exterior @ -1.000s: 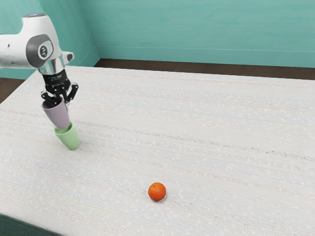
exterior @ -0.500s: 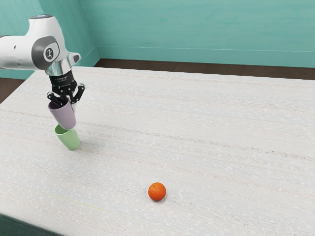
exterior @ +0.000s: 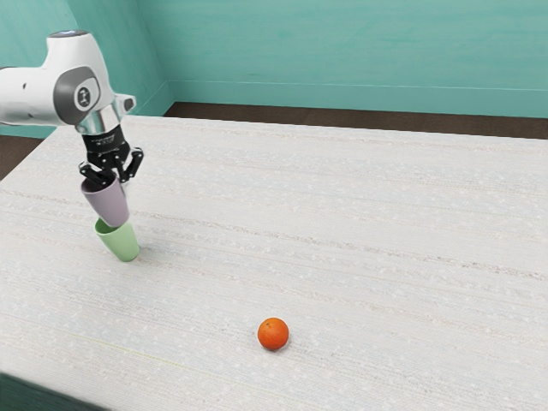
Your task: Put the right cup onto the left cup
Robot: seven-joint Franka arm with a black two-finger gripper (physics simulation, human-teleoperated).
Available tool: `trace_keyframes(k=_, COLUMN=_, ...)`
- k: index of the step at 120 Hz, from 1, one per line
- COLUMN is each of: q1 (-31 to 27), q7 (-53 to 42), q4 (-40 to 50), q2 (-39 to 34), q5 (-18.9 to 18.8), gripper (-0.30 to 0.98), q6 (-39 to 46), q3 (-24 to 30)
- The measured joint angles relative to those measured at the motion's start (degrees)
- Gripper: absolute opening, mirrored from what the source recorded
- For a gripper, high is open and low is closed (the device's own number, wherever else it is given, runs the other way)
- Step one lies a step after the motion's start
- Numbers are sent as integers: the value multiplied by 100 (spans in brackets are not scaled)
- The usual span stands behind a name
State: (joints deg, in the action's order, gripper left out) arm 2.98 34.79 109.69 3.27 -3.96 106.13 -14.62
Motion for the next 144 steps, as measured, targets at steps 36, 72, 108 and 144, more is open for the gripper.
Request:
trace_keyframes(k=36, q1=-45, q7=-11, q4=26, q2=53, q5=6, gripper=-7, q6=15, q3=-31)
trace_keyframes(k=72, q1=-131, q7=-17, q4=27, q2=92, q5=9, gripper=-7, q6=49, q3=-161)
trace_keyframes(k=108, q1=-82, q7=-13, q4=172, q2=252, q5=119, gripper=-9, q6=266, q3=-161)
trace_keyframes(k=144, q1=-121, q7=-2, q4=173, q2=285, q5=130, gripper=-9, q6=386, q3=-193)
